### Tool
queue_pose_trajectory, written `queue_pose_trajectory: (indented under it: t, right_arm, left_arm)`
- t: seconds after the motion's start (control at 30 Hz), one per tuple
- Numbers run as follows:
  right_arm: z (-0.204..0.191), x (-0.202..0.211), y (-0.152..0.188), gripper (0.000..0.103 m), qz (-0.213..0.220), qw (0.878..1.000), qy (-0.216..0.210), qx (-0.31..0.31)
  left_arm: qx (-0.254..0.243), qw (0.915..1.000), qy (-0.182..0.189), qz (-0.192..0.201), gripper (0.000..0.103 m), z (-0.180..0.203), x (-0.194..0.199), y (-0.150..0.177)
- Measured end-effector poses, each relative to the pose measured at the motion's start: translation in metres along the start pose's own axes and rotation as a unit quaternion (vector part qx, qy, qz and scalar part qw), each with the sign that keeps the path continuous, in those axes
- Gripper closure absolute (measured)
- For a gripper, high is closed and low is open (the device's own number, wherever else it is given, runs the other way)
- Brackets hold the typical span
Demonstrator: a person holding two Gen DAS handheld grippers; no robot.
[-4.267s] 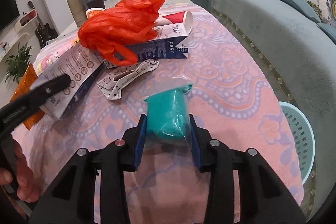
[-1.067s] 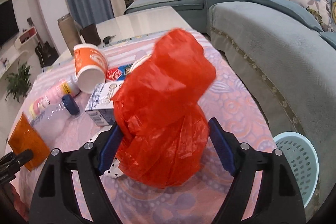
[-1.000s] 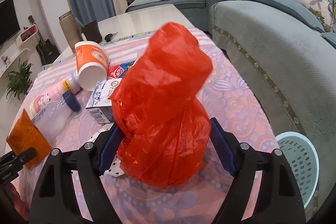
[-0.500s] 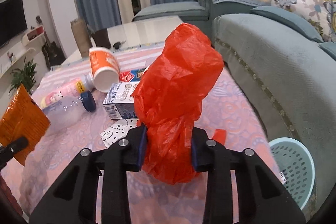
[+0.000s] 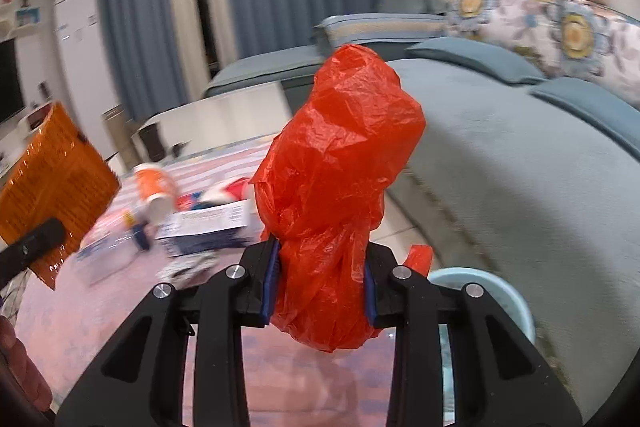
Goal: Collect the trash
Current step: 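Carry bag and wrapper to the wastebasket and release both tools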
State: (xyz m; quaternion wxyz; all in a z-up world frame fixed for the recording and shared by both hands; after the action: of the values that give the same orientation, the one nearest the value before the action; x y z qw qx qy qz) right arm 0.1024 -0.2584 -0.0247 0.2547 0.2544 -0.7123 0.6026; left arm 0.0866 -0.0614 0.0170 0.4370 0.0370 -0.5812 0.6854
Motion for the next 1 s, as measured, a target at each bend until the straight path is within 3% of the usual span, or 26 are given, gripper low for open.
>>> queue_pose_trajectory:
  t: [0.23, 0.4, 0.53, 0.67, 0.9, 0.93, 1.0]
  right_arm:
    - [0.103, -0.014, 0.034, 0.073, -0.035, 0.993, 0.06, -0.097]
    - [0.166, -0.042, 0.081, 0.073, -0.088, 0.978, 0.095, -0.165]
    - [0.19, -0.07, 0.115, 0.073, -0.143, 0.963, 0.104, -0.204]
    - [0.204, -0.094, 0.147, 0.071, -0.194, 0.947, 0.098, -0.238]
    - [0.207, -0.107, 0.165, 0.064, -0.215, 0.938, 0.086, -0.256]
    - [0.207, -0.107, 0.167, 0.063, -0.216, 0.938, 0.084, -0.258]
    - [0.206, -0.105, 0.166, 0.058, -0.215, 0.938, 0.081, -0.258]
  left_arm:
    - [-0.055, 0.9956, 0.054, -0.053, 0.103, 0.079, -0.08, -0.003]
    - [-0.042, 0.982, 0.111, -0.147, 0.103, 0.107, -0.162, 0.032]
    - [-0.038, 0.9715, 0.114, -0.204, 0.103, 0.115, -0.206, 0.071]
    - [-0.054, 0.9625, 0.113, -0.241, 0.103, 0.119, -0.225, 0.099]
    - [-0.067, 0.9579, 0.119, -0.252, 0.1, 0.121, -0.232, 0.108]
    - [-0.068, 0.9583, 0.119, -0.251, 0.097, 0.121, -0.23, 0.108]
    - [-0.068, 0.9599, 0.117, -0.246, 0.075, 0.12, -0.228, 0.106]
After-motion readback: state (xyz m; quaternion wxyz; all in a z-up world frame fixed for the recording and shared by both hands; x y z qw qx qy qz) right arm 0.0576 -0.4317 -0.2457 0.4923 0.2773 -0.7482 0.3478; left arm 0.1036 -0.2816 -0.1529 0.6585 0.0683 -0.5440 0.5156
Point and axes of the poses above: each gripper's, at about its wrist camera, not at the fingertips, and x roughly against the way its jaws point, z to its right, y to its underside, the point moved 9 cm from there along -x, roughly the way its jaws point, and after that the axes turned 10 degrees about -z, right-handed, at the moved point
